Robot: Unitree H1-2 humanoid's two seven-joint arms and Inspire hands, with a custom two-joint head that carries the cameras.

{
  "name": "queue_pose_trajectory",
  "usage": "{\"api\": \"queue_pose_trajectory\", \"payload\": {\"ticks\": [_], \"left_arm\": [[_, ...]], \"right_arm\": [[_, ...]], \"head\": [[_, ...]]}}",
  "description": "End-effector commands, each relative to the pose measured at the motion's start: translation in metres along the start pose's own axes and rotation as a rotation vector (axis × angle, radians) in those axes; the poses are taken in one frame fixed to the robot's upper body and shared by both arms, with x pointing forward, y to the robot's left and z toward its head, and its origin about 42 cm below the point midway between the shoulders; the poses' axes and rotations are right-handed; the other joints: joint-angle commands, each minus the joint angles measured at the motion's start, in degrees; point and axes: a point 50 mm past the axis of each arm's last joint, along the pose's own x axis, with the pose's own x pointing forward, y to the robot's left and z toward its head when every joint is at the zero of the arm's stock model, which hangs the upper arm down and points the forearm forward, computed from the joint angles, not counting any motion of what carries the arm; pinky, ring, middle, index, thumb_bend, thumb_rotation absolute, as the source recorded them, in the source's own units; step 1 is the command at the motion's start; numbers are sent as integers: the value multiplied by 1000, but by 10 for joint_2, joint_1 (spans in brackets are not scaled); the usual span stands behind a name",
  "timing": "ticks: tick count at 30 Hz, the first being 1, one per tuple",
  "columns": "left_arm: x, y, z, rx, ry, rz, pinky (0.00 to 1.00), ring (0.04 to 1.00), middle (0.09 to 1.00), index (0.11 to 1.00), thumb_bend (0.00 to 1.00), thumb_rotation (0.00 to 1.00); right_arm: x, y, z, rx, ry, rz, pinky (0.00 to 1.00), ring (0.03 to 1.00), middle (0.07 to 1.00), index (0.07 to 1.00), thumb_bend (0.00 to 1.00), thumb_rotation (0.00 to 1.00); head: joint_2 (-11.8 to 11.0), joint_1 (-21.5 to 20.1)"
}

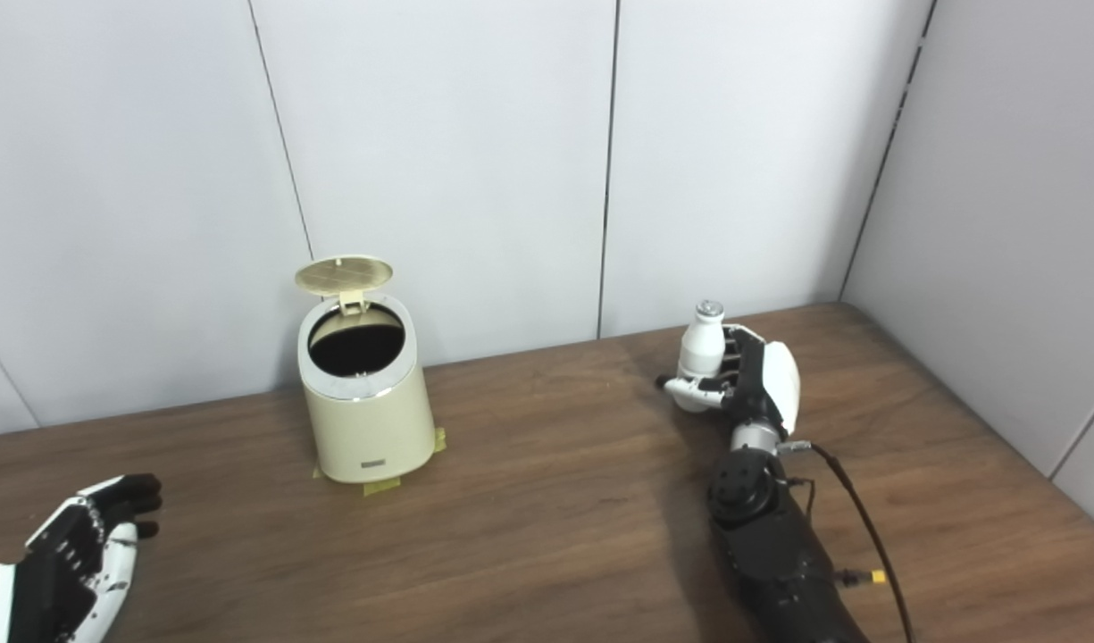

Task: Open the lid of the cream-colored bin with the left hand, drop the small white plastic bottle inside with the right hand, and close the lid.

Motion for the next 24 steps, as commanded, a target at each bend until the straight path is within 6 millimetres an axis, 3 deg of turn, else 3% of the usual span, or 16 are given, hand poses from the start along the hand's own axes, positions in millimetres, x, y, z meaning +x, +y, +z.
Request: {"api": "queue_pose_trajectory", "payload": {"ticks": [1, 4, 12, 24], "left_arm": [[-9, 3, -4, 34, 13, -1, 607, 687, 692, 669, 101, 430], [-9, 4, -3, 33, 16, -5, 611, 689, 692, 669, 101, 420], [-9, 6, -4, 52, 15, -9, 603, 688, 695, 672, 102, 438], [-9, 3, -4, 38, 18, -5, 603, 687, 692, 667, 106, 408]], "right_arm": [[22, -7, 33, 44, -118, -80, 374, 427, 448, 527, 522, 1], [22, -6, 33, 55, -127, -96, 397, 432, 452, 522, 522, 0], [17, -7, 30, 38, -150, -79, 340, 400, 443, 527, 521, 0], [9, -4, 36, 83, -186, -17, 377, 433, 464, 512, 524, 0]], "head": [[1, 0], [2, 0], [3, -2], [4, 0]]}}
